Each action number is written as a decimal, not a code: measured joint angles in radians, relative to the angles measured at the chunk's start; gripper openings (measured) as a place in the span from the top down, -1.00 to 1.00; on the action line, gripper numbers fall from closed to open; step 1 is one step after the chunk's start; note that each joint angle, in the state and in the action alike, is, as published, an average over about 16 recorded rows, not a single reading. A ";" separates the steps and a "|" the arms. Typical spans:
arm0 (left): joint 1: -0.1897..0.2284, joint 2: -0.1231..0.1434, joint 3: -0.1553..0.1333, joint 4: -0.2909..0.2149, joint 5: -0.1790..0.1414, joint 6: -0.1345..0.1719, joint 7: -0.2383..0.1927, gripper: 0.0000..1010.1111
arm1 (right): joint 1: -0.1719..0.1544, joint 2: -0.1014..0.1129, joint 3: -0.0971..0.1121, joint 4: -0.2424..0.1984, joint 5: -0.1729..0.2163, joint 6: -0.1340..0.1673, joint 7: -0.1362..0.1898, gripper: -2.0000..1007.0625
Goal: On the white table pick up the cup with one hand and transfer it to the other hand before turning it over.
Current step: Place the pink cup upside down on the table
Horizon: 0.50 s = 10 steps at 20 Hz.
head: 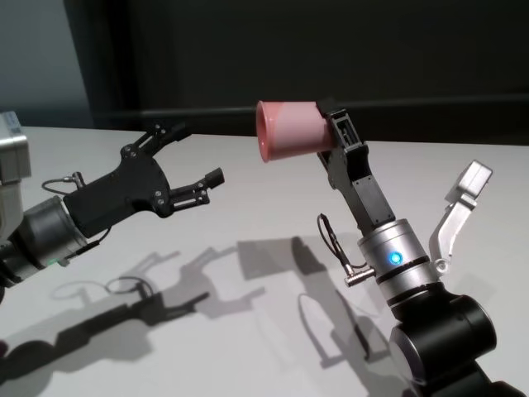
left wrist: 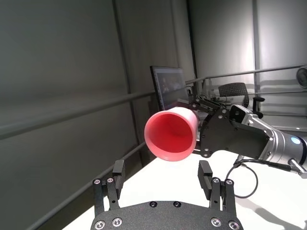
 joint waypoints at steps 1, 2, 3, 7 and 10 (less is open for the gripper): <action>0.016 0.000 -0.011 -0.008 0.005 -0.002 0.029 -0.98 | 0.000 0.000 0.000 0.000 0.000 0.000 0.000 -0.47; 0.032 0.000 -0.022 -0.016 0.012 -0.004 0.059 -0.98 | 0.000 0.000 0.000 0.000 0.000 0.000 0.000 -0.47; 0.046 -0.001 -0.033 -0.023 0.019 -0.006 0.088 -0.98 | 0.000 0.000 0.000 0.000 0.000 0.000 0.000 -0.47; 0.098 -0.015 -0.066 -0.044 0.061 -0.008 0.205 -0.98 | 0.000 0.000 0.000 0.000 0.000 0.000 0.000 -0.47; 0.126 -0.032 -0.080 -0.048 0.099 -0.005 0.280 -0.98 | 0.000 0.000 0.000 0.000 0.000 0.000 0.000 -0.47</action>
